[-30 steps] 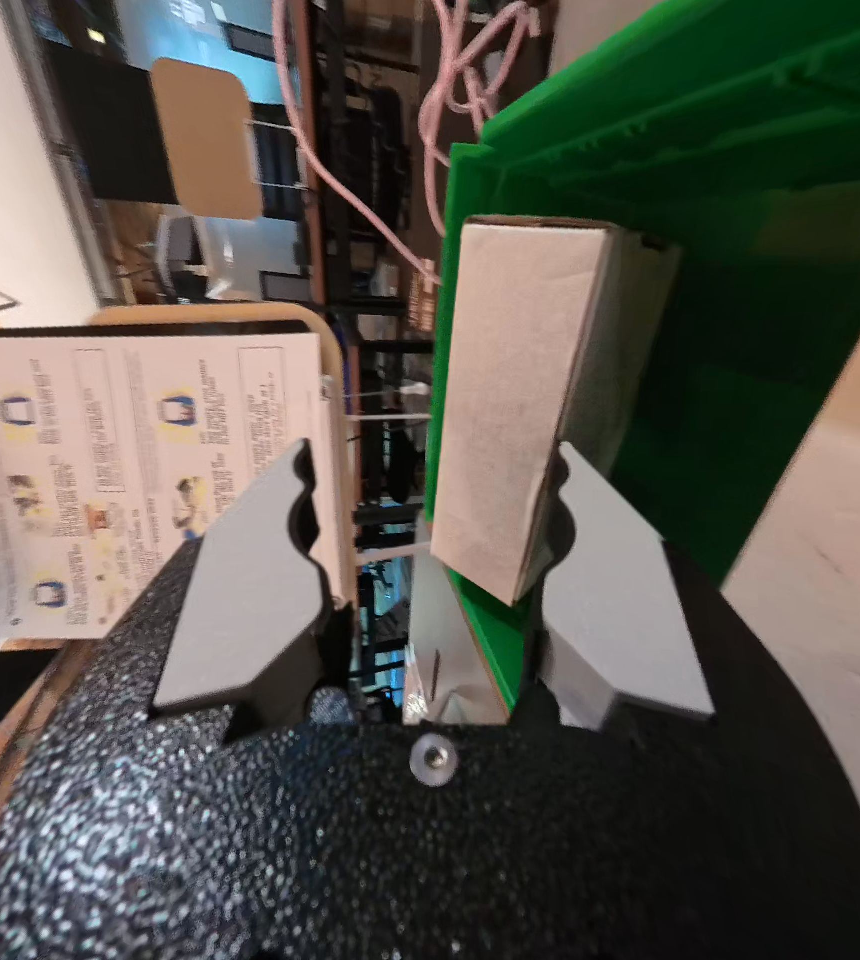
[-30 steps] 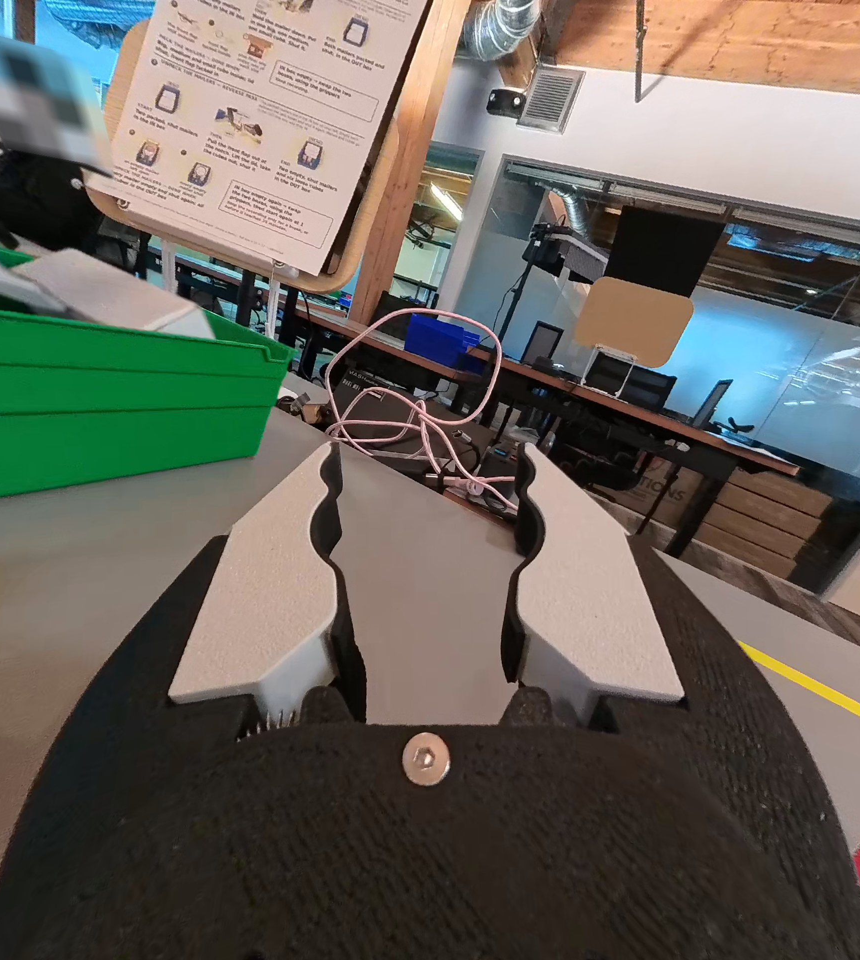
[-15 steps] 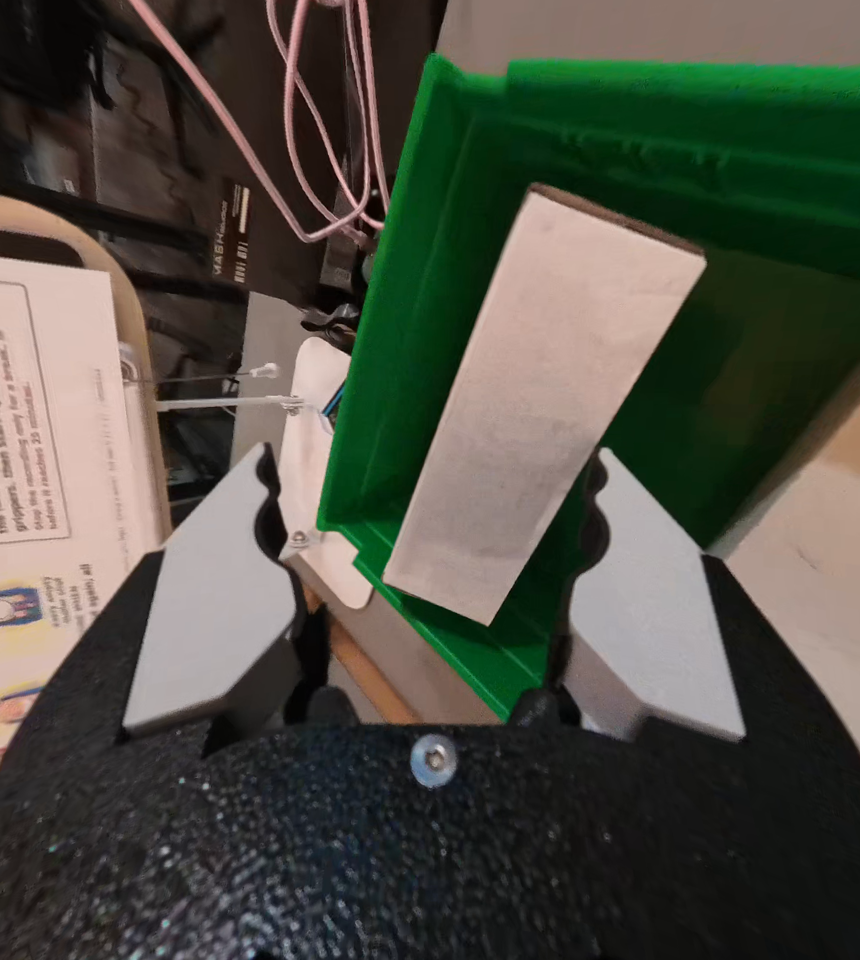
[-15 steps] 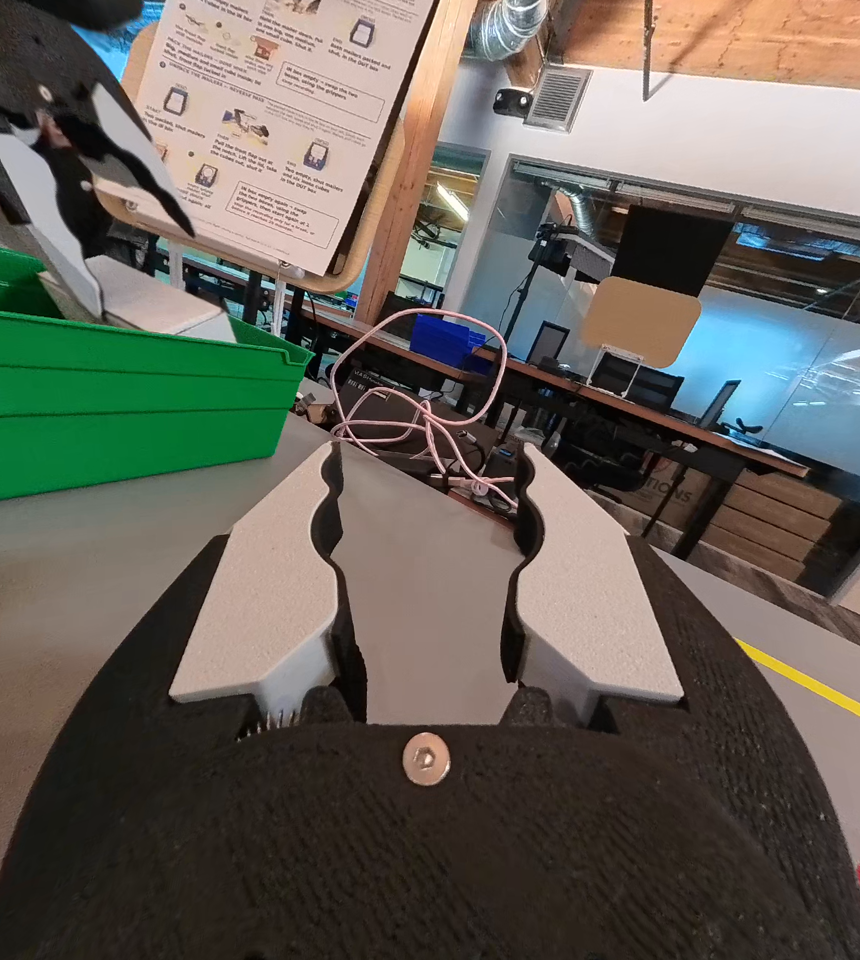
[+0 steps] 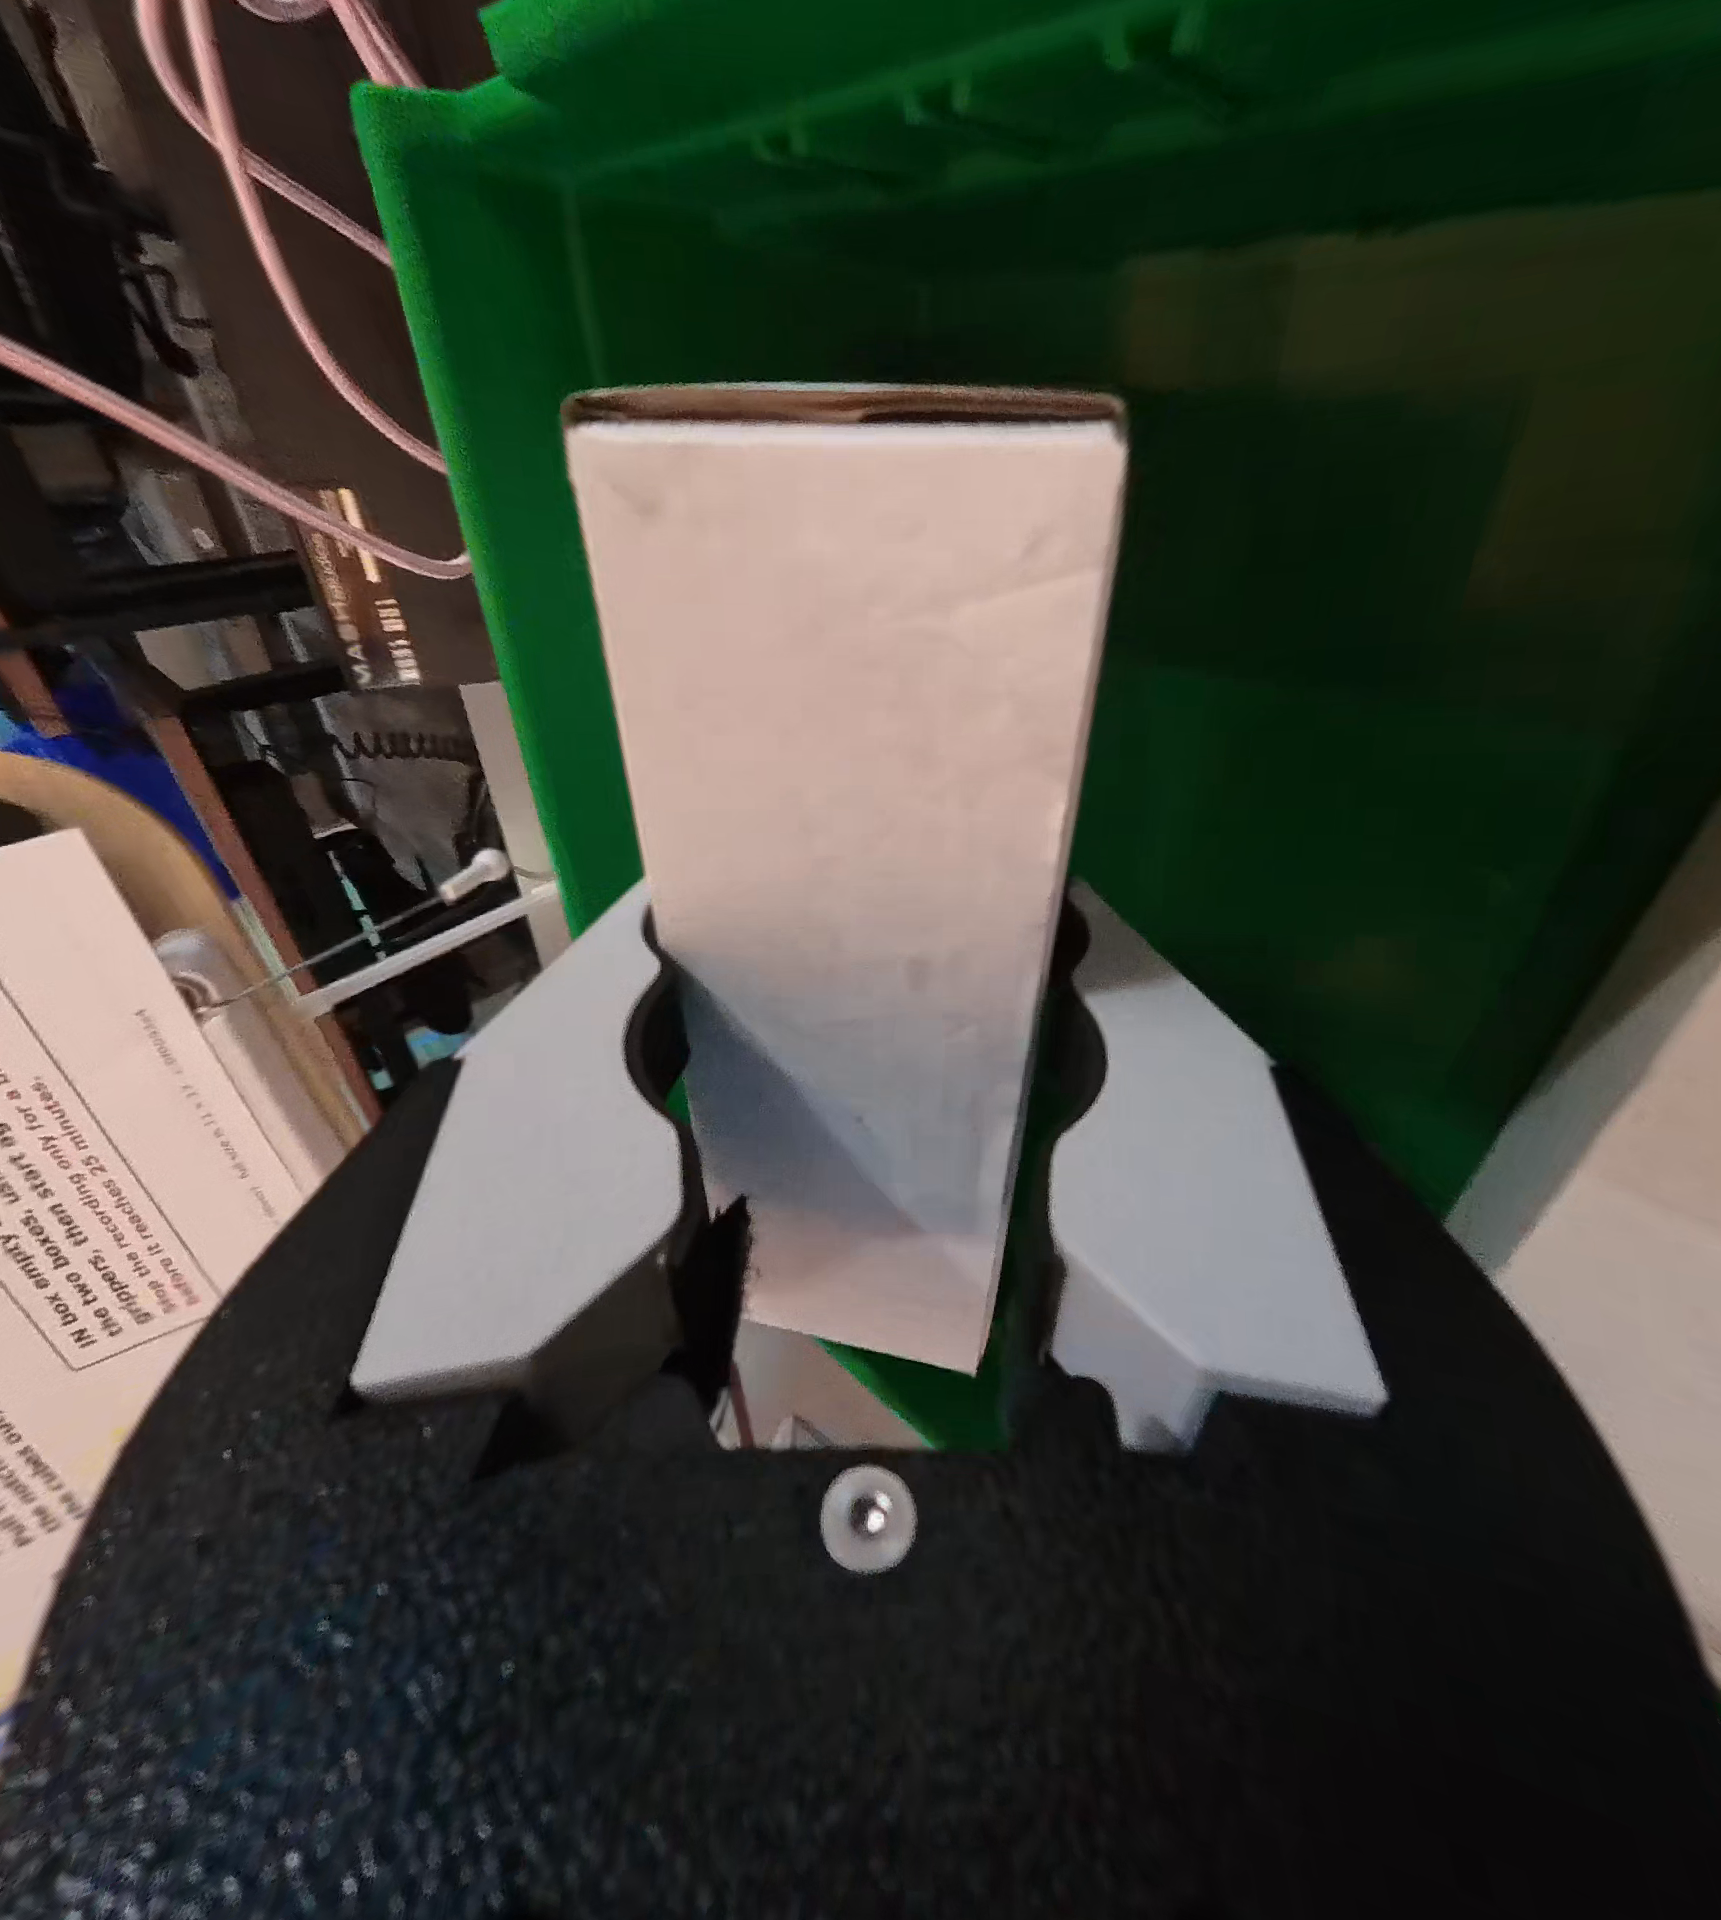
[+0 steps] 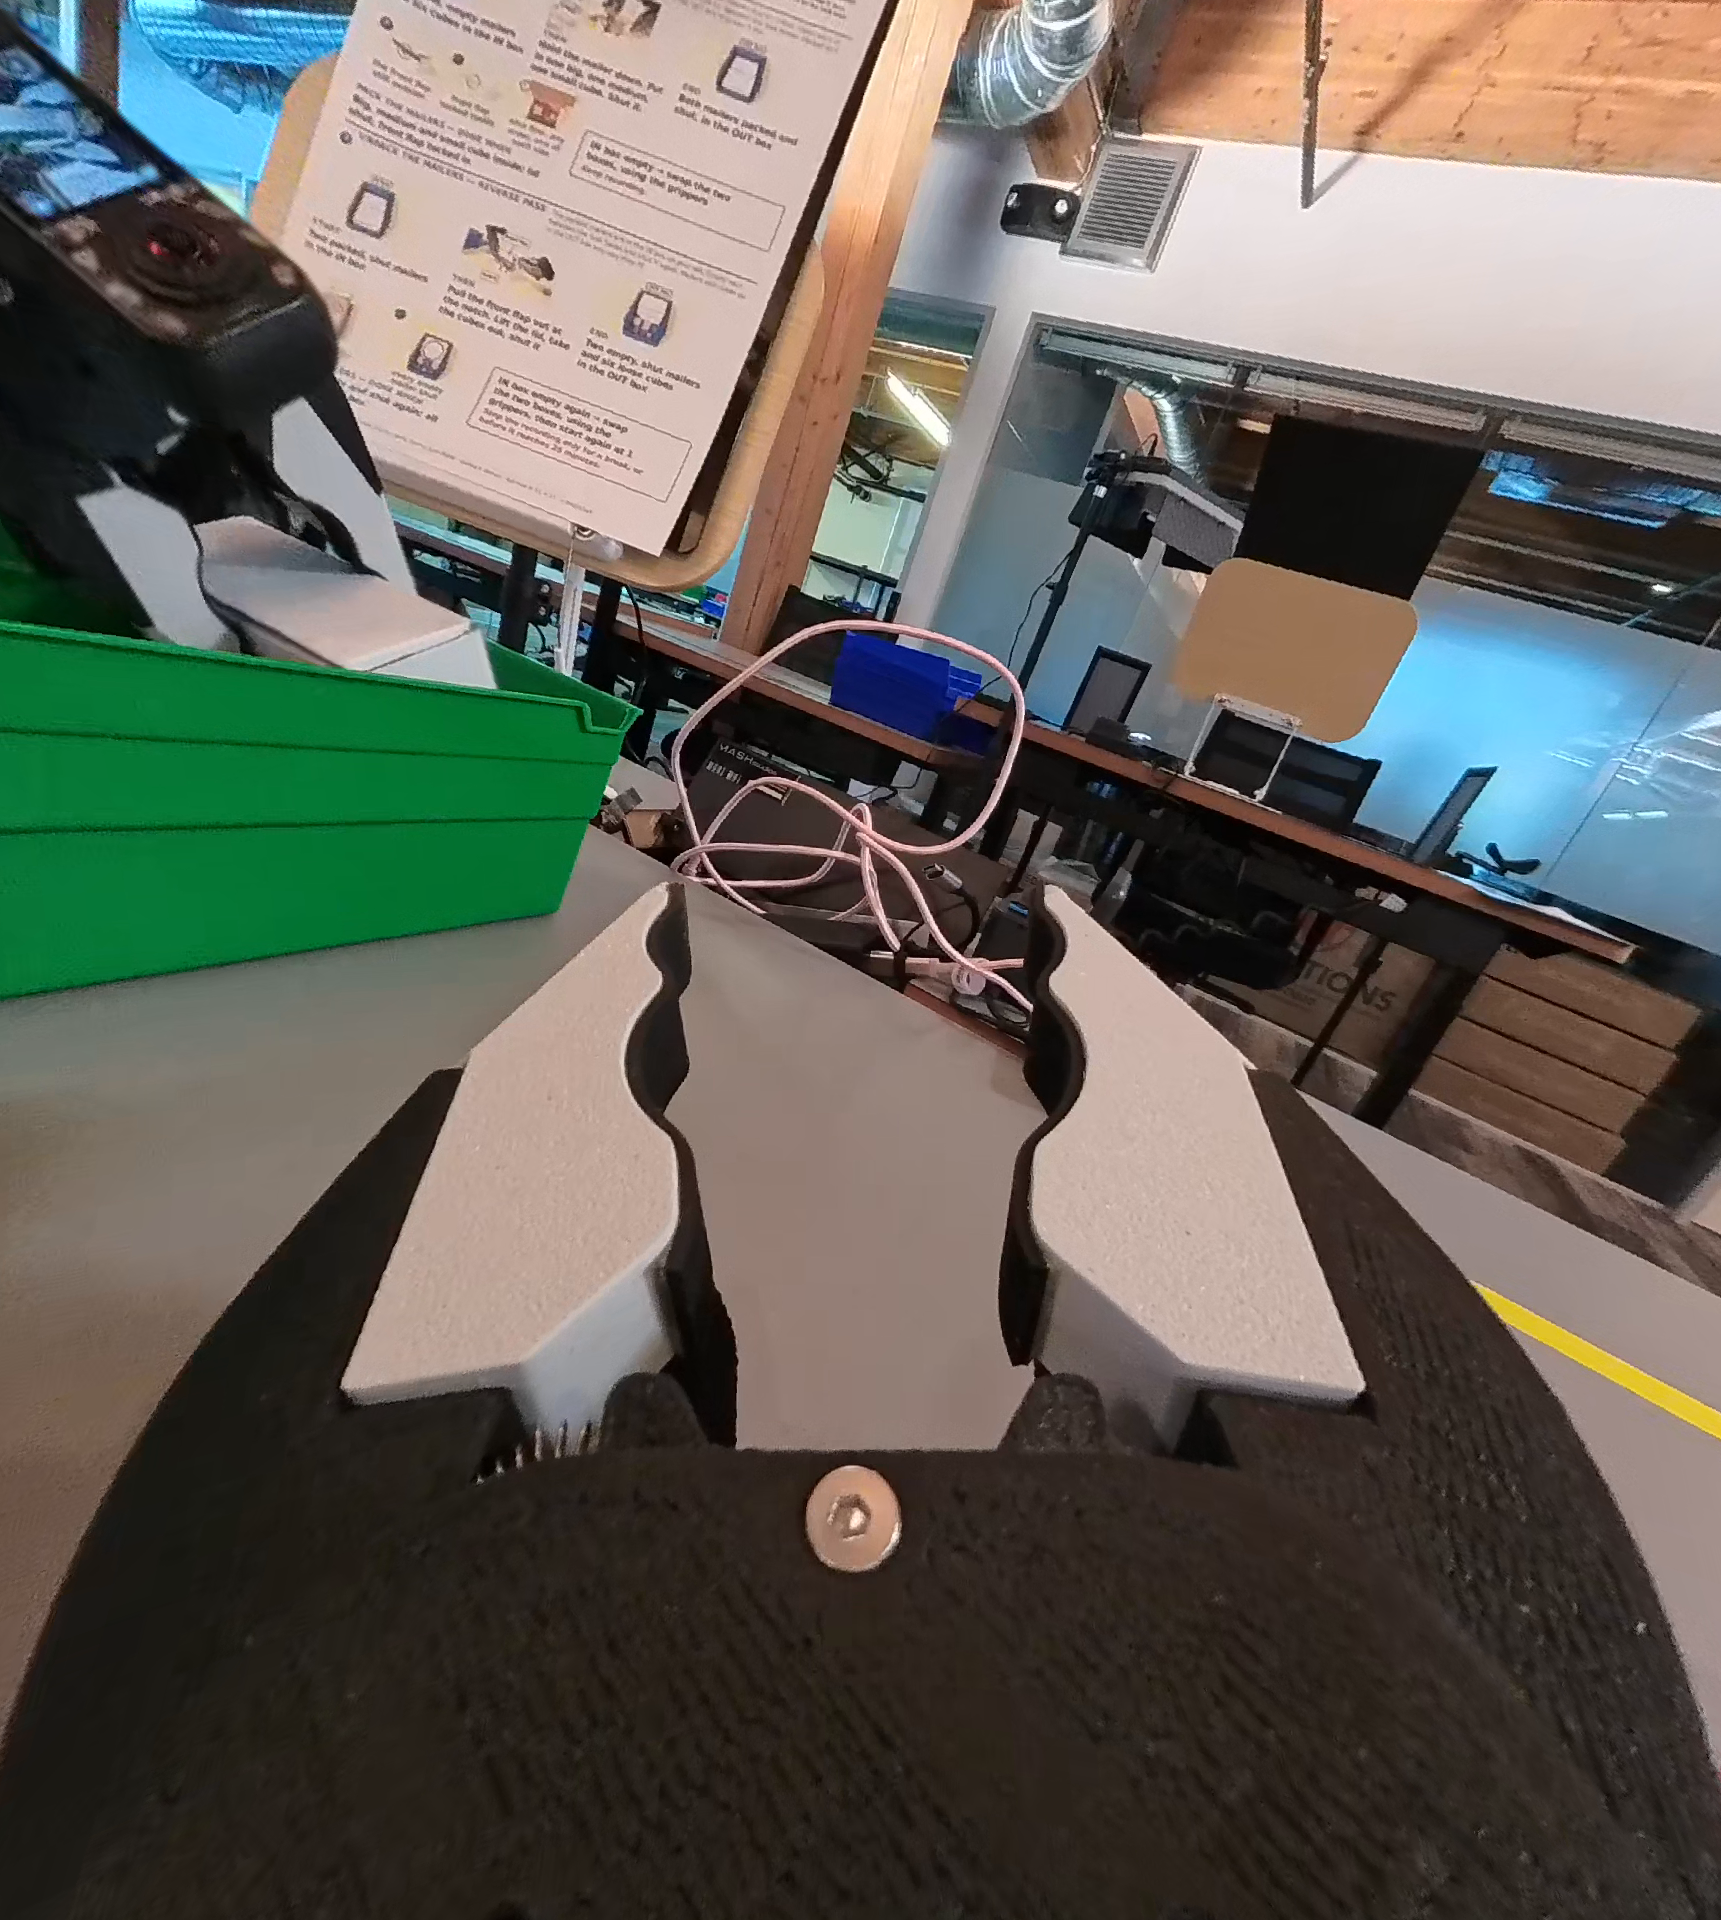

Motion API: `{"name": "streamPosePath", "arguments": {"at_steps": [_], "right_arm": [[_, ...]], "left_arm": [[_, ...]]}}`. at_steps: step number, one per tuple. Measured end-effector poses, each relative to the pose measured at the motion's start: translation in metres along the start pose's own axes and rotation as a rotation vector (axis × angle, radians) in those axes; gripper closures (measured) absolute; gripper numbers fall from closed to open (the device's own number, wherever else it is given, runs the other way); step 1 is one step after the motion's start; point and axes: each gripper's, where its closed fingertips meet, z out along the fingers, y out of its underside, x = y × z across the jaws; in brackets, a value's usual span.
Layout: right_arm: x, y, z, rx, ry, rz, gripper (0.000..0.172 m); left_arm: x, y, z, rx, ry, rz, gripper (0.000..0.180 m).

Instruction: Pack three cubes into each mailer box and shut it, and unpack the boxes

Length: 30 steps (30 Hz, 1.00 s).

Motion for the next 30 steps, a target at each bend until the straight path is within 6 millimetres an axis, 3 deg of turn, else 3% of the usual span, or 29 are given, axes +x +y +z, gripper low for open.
{"name": "streamPosePath", "arguments": {"at_steps": [4, 9, 13, 17, 21, 22, 24, 26, 30], "right_arm": [[0.002, 0.001, 0.0, -0.001, 0.006, 0.008, 0.108], [0.01, 0.002, 0.001, -0.005, 0.038, 0.021, 0.109], [0.03, 0.006, -0.002, -0.009, 0.103, 0.048, 0.109], [0.067, 0.015, -0.011, -0.029, 0.189, -0.016, 0.126], [0.11, 0.031, -0.023, -0.091, 0.275, -0.049, 0.151], [0.12, 0.036, -0.026, -0.108, 0.303, -0.044, 0.164], [0.139, 0.043, -0.031, -0.131, 0.361, -0.015, 0.171], [0.146, 0.043, -0.032, -0.111, 0.359, 0.023, 0.171], [0.155, 0.048, -0.034, -0.124, 0.345, -0.042, 0.171]], "left_arm": [[-0.012, 0.006, -0.024, -0.031, -0.071, -0.006, 0.113], [-0.048, -0.015, -0.097, 0.038, -0.356, -0.057, 0.114], [-0.055, -0.071, -0.153, 0.121, -0.563, -0.112, 0.114], [-0.031, -0.145, -0.177, 0.198, -0.662, -0.155, 0.114], [0.004, -0.219, -0.168, 0.245, -0.775, -0.2, 0.114], [0.015, -0.237, -0.16, 0.245, -0.8, -0.165, 0.114], [0.038, -0.266, -0.138, 0.225, -0.787, -0.106, 0.114], [0.052, -0.285, -0.115, 0.225, -0.741, -0.106, 0.114], [0.061, -0.302, -0.082, 0.154, -0.71, -0.045, 0.113]]}}
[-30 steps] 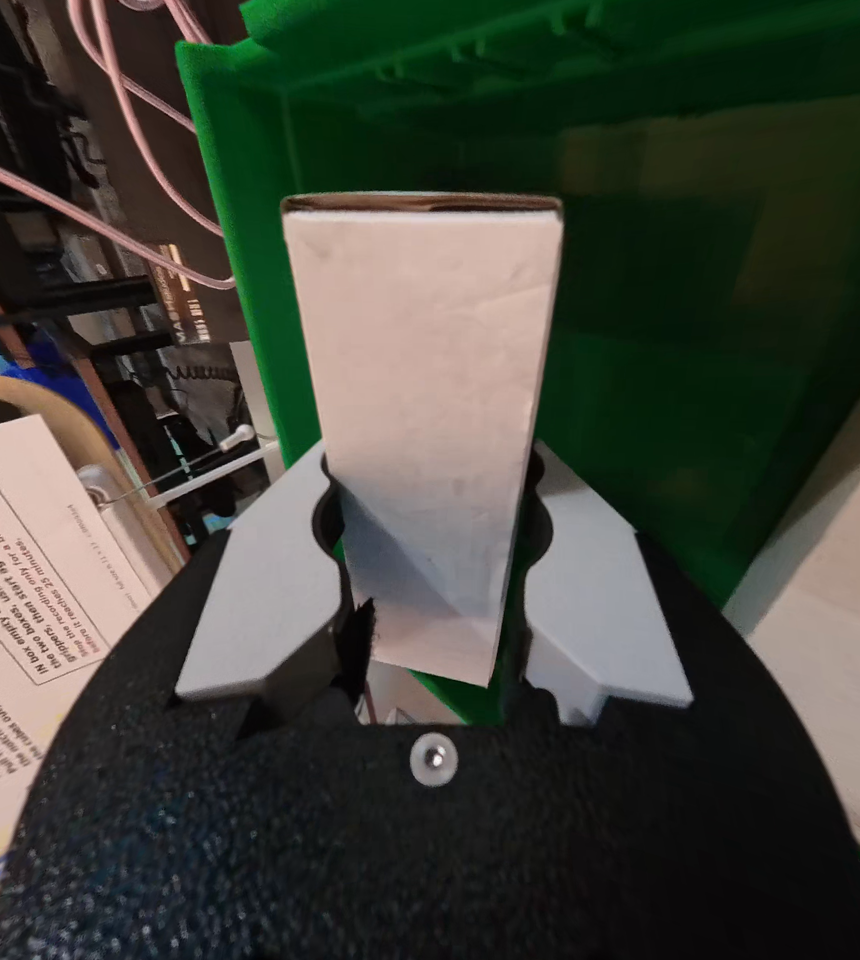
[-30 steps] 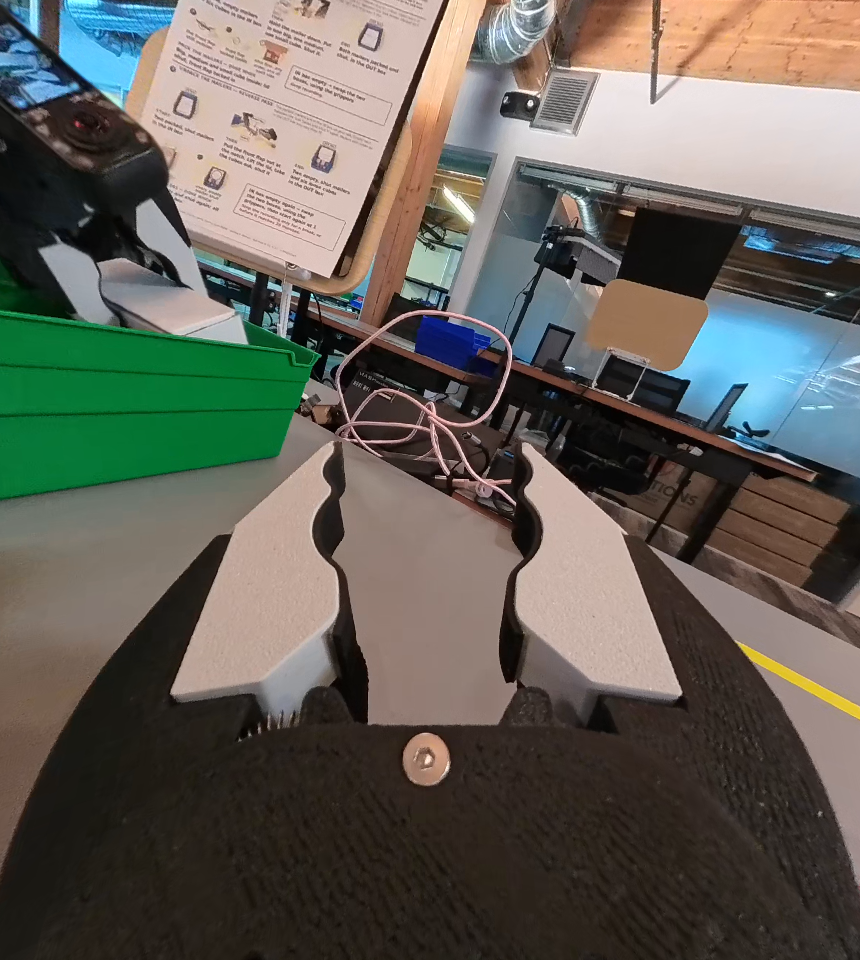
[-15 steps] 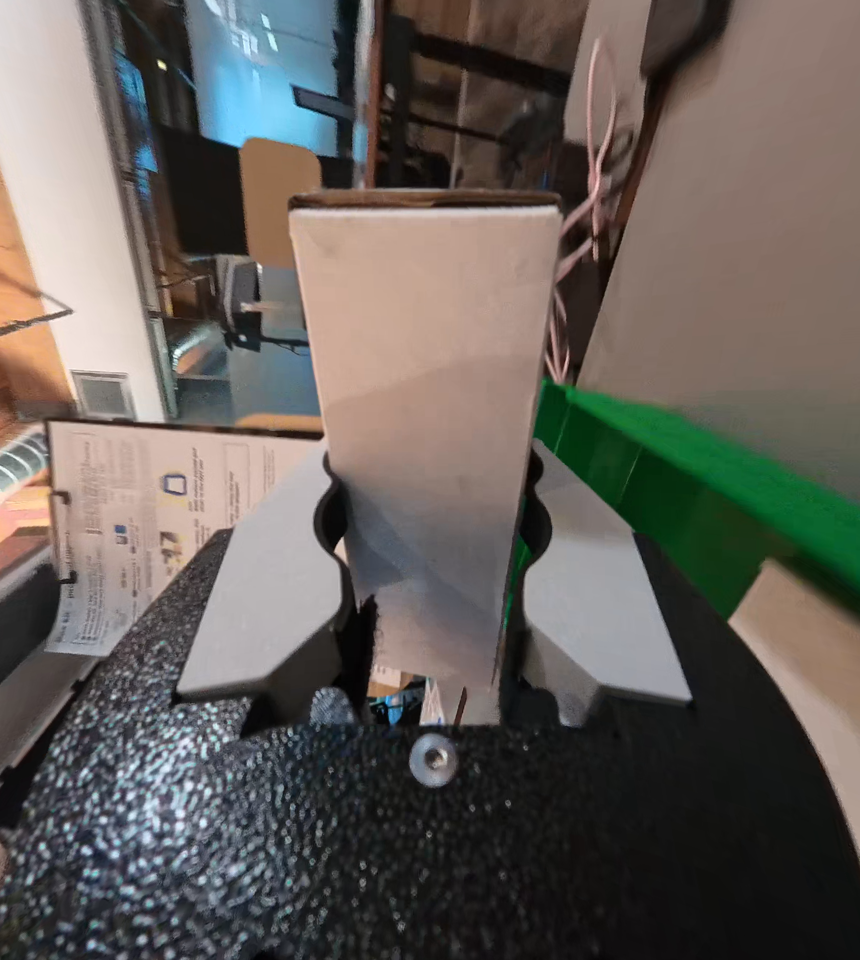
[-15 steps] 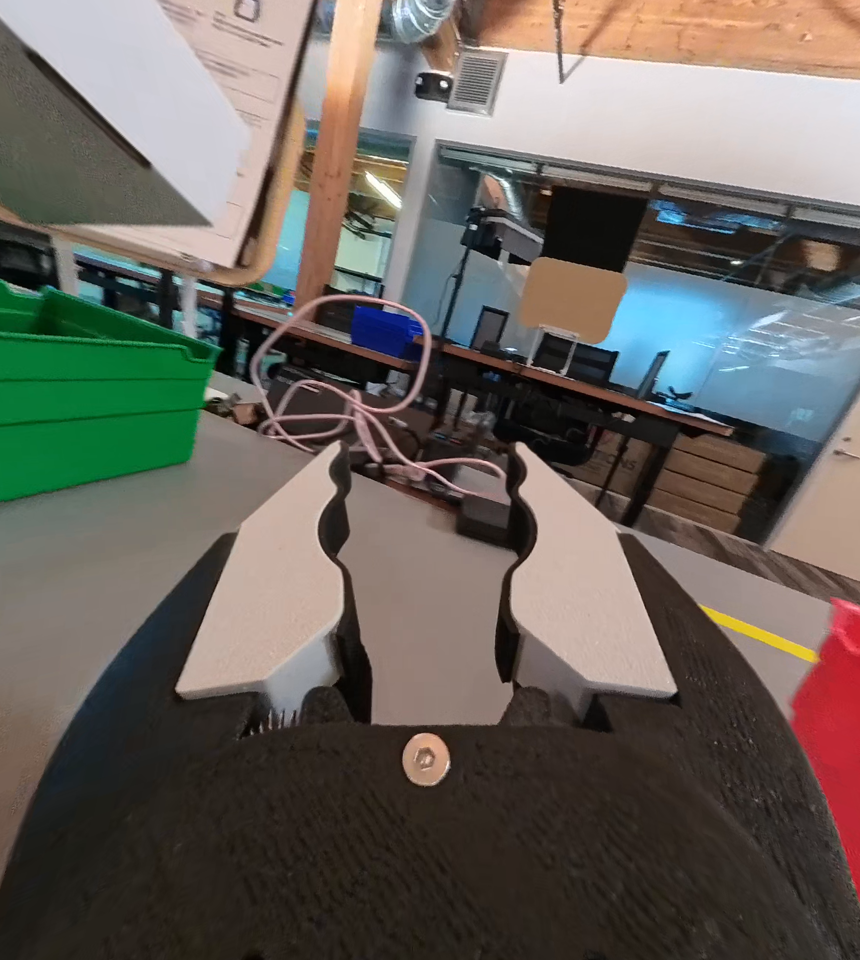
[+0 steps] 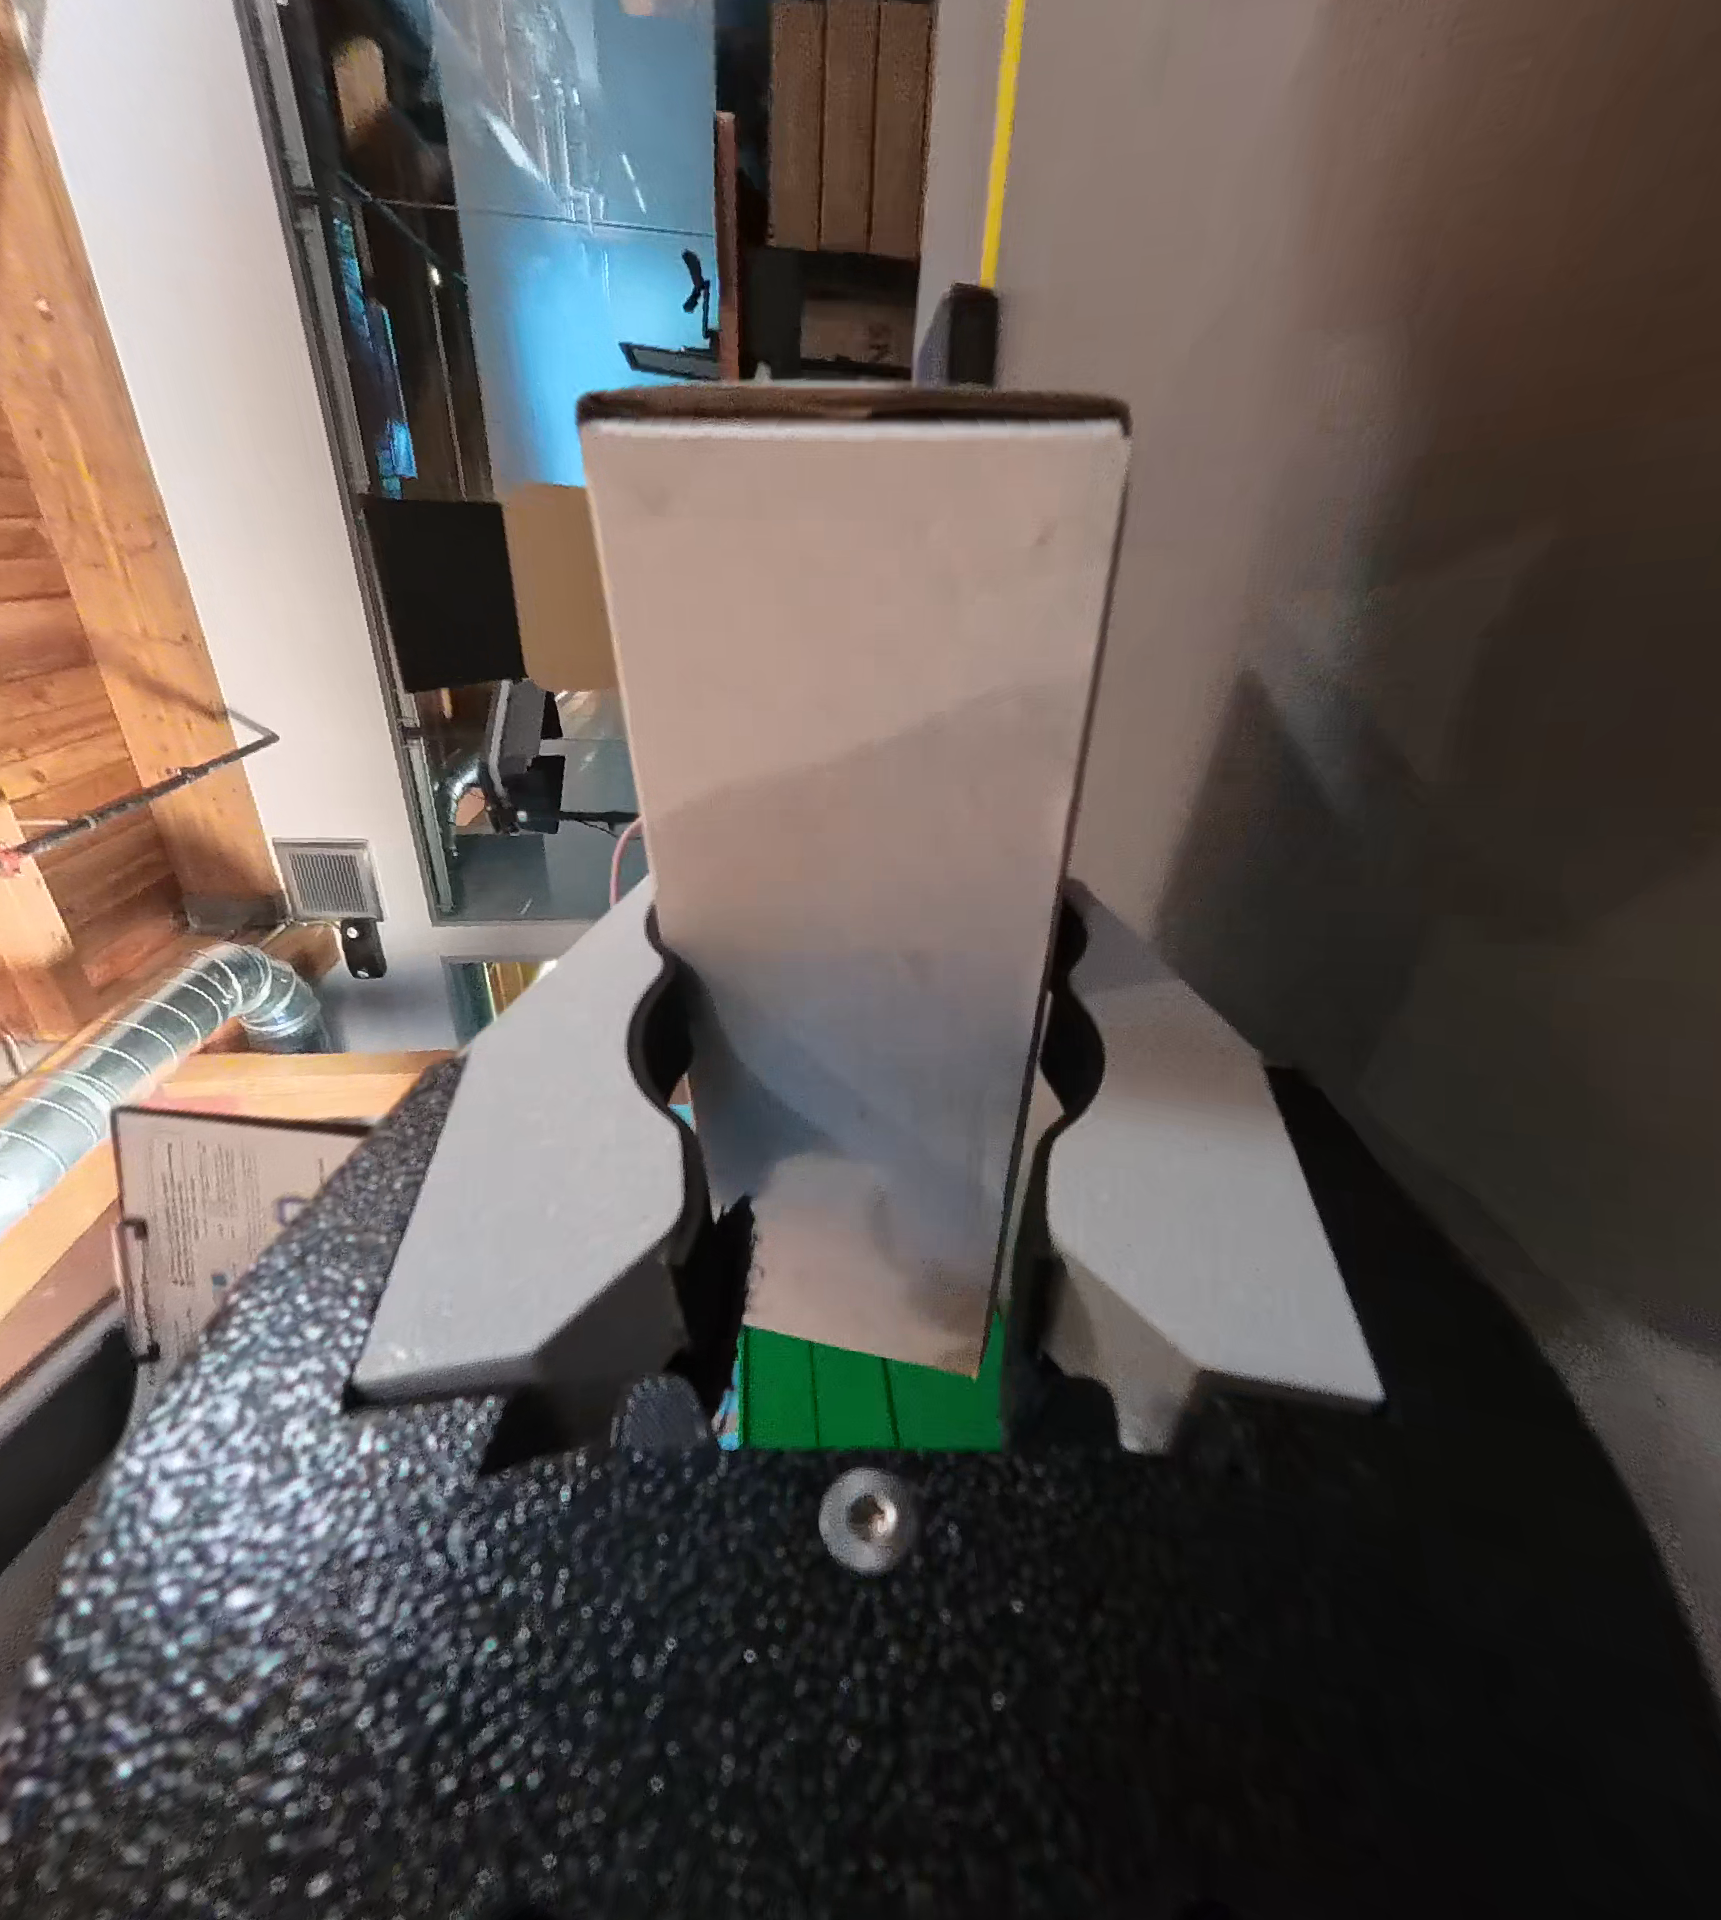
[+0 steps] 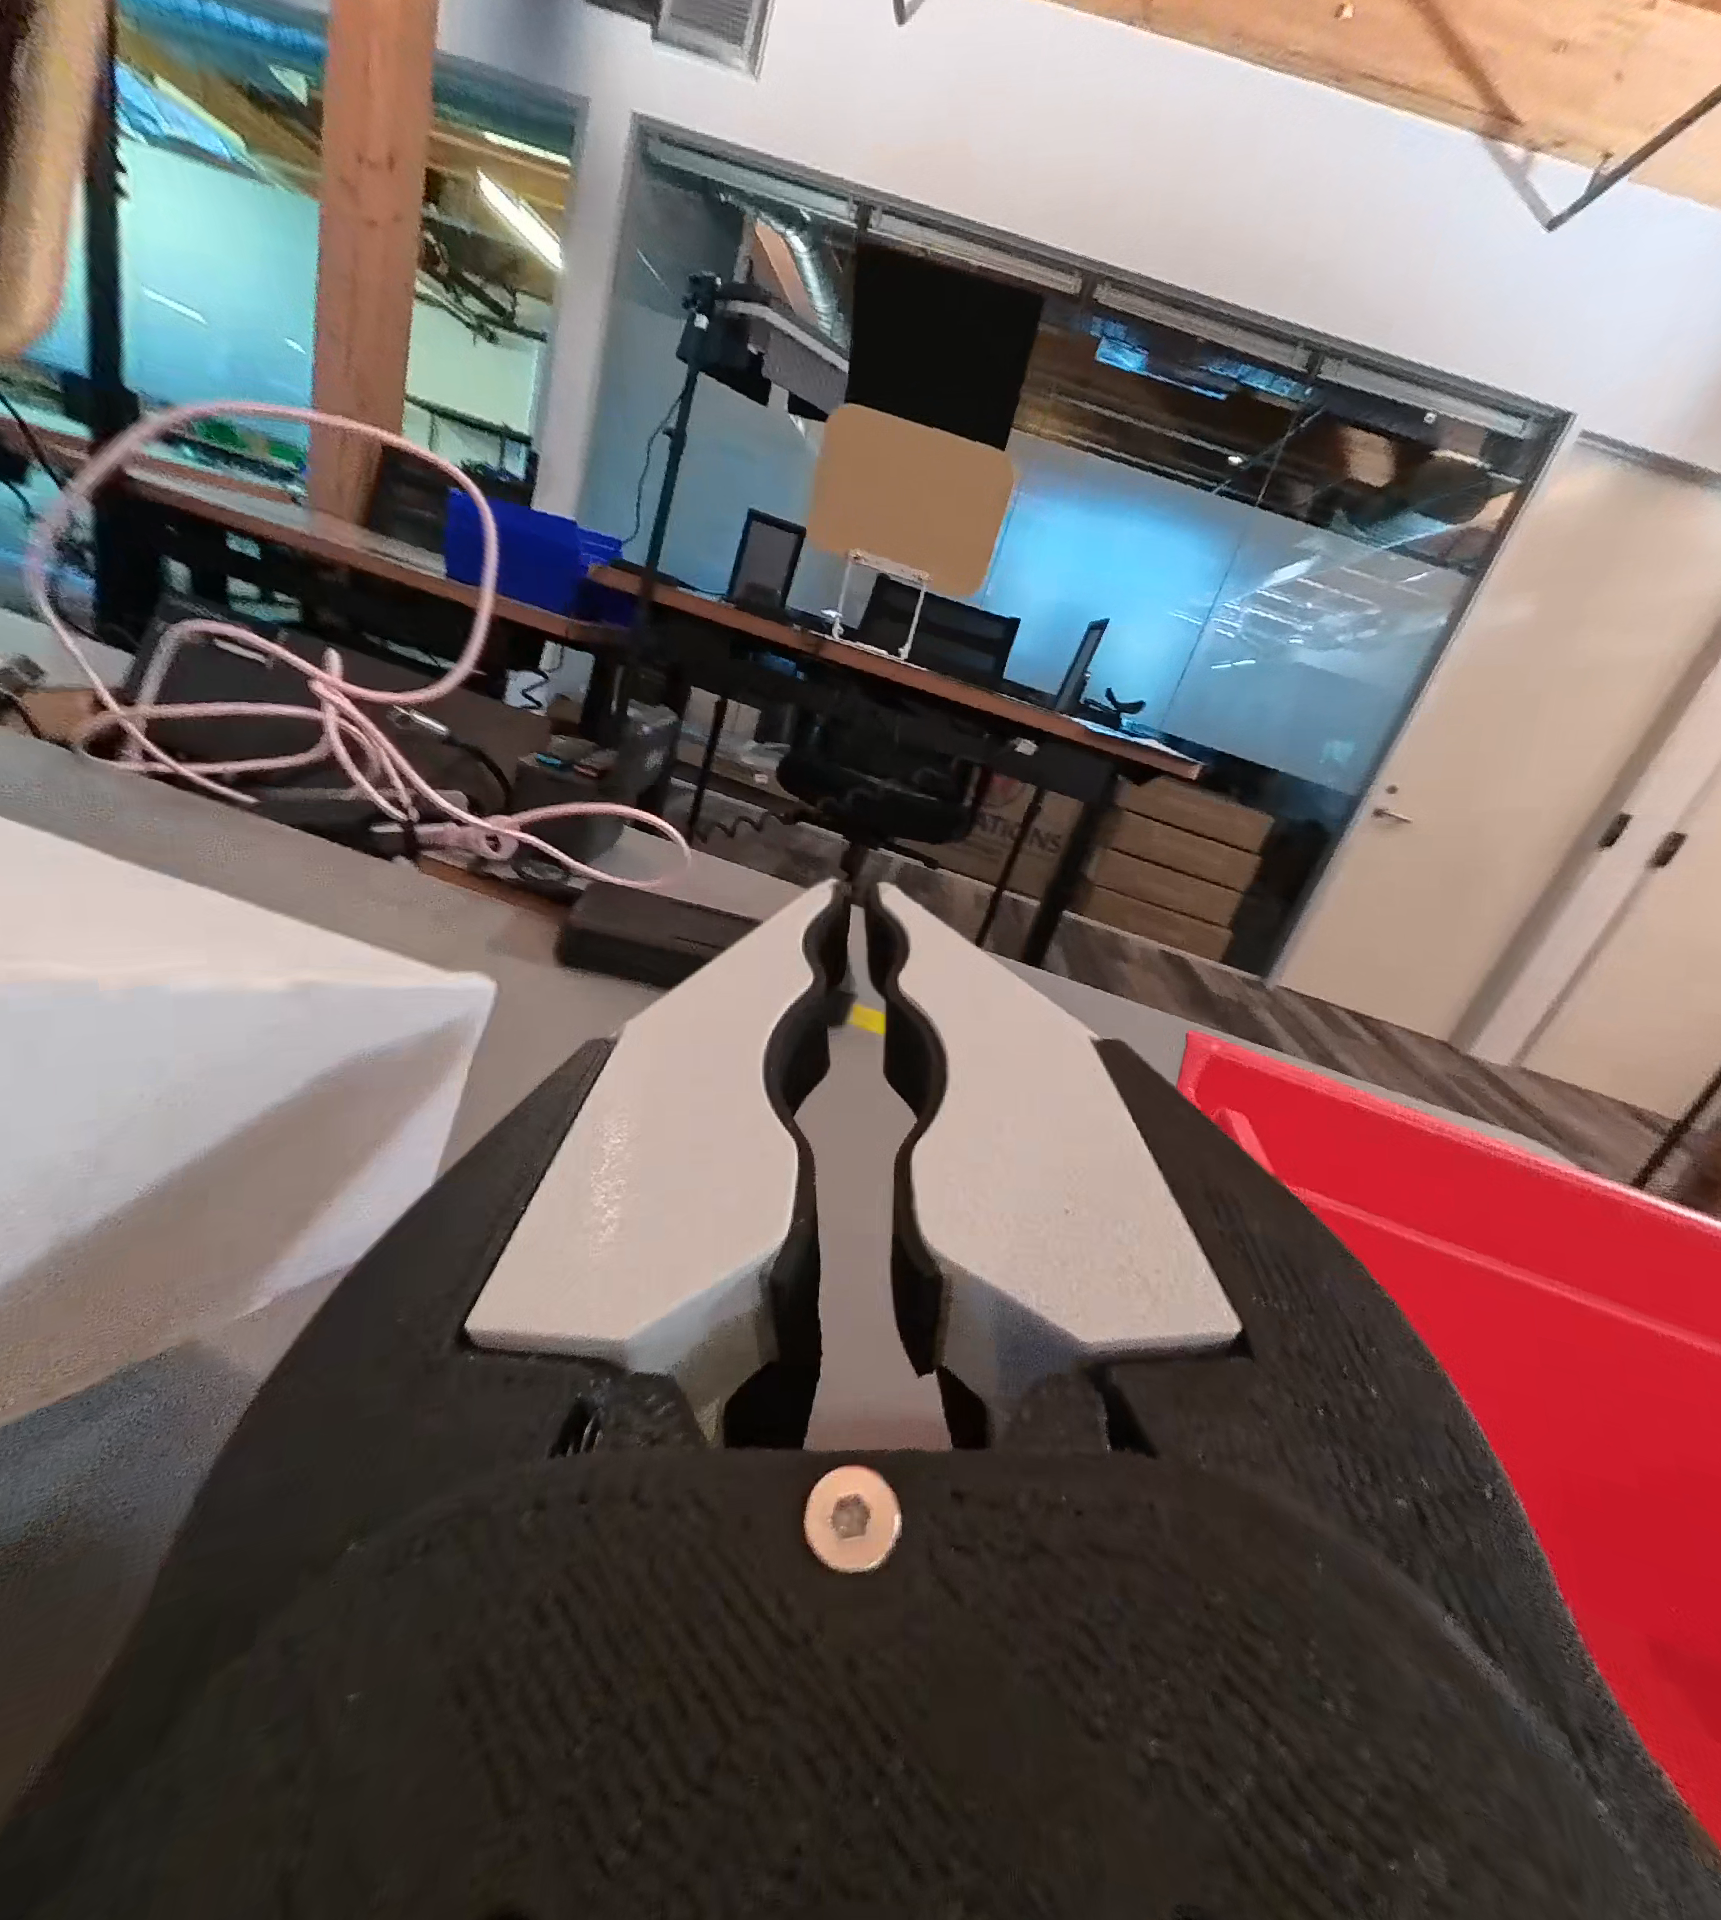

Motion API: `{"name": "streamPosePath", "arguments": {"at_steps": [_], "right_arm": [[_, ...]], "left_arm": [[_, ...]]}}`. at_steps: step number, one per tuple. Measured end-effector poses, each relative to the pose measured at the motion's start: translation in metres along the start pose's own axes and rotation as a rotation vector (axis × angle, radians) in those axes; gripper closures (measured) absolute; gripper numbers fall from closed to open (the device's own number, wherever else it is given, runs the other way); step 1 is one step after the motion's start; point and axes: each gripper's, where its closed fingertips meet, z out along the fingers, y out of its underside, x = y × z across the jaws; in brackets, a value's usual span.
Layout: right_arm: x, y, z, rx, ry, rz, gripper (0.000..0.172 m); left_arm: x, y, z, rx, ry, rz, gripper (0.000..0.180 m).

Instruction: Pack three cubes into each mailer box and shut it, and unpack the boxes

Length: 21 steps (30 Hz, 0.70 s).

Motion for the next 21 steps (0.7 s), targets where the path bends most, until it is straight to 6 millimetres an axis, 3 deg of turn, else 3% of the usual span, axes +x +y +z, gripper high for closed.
{"name": "streamPosePath", "arguments": {"at_steps": [5, 10, 15, 21], "right_arm": [[0.026, 0.009, 0.003, -0.01, 0.037, -0.037, 0.171], [0.045, 0.017, 0.004, -0.031, 0.071, -0.055, 0.17], [0.035, 0.009, -0.002, -0.004, 0.065, -0.121, 0.151], [0.004, -0.01, -0.025, 0.045, -0.009, -0.164, 0.144]], "left_arm": [[0.022, -0.012, 0.011, -0.014, 0.043, 0.053, 0.113], [0.026, -0.018, 0.013, -0.017, 0.042, 0.076, 0.114], [0.042, -0.026, 0.009, 0.02, 0.127, 0.052, 0.118], [0.031, -0.025, 0.0, 0.061, 0.123, -0.081, 0.091]]}}
